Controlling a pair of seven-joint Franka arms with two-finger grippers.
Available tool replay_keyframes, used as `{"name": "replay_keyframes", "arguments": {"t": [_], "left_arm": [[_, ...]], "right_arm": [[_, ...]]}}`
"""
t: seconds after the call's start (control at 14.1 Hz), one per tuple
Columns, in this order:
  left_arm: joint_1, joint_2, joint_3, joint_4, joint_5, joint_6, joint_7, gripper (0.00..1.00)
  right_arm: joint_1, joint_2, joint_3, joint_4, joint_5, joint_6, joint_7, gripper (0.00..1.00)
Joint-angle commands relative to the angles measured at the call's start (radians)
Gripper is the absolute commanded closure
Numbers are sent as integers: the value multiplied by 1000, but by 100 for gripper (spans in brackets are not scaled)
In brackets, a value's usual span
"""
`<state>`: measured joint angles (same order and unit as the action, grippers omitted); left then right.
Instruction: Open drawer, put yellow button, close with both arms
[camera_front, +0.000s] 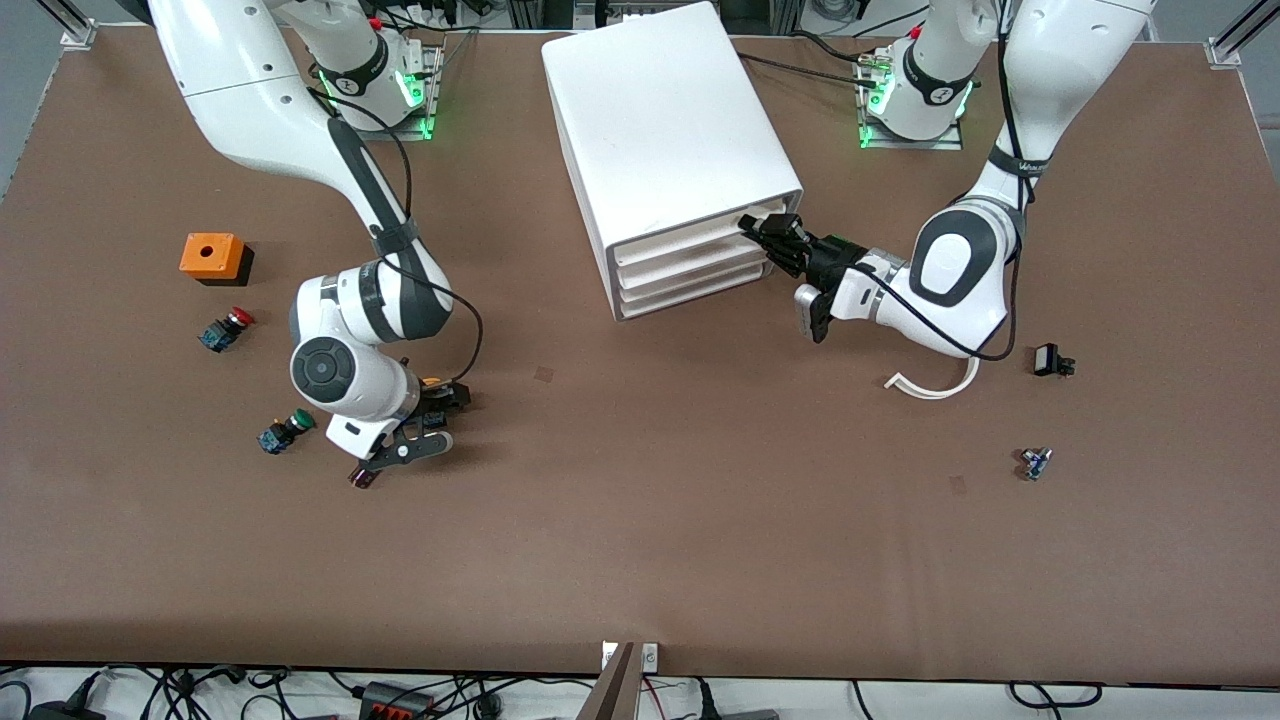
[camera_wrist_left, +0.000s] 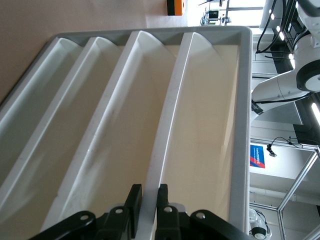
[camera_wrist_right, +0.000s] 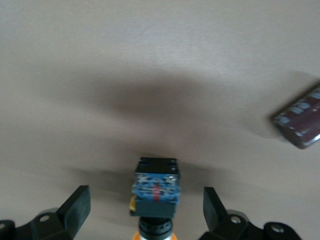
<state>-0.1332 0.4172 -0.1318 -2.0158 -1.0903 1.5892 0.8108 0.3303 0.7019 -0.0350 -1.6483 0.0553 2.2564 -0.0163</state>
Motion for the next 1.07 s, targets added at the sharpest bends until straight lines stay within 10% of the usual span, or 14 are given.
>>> {"name": "replay_keyframes", "arguments": {"t": [0.0,0.5,0.64,0.71,1.0], "left_arm": [[14,80,7,104,-5,9,-21,93],[56,239,29,325,36,11,-24,92],[61,242,29,341,66,9,-35,68],[66,241,29,339,66,11,-32,1],[112,177,34,344,69,-11,-94,0]], "right_arm": [[18,11,-5,4,9,-4,15,0],[-5,11,-8,-4,9,-8,15,1],[-11,11,-8,-8,9,-11,15,14],[-13,11,-8,-16,9,-11,15,23],[-16,7,-8,-16,12,-12,9,83]]}}
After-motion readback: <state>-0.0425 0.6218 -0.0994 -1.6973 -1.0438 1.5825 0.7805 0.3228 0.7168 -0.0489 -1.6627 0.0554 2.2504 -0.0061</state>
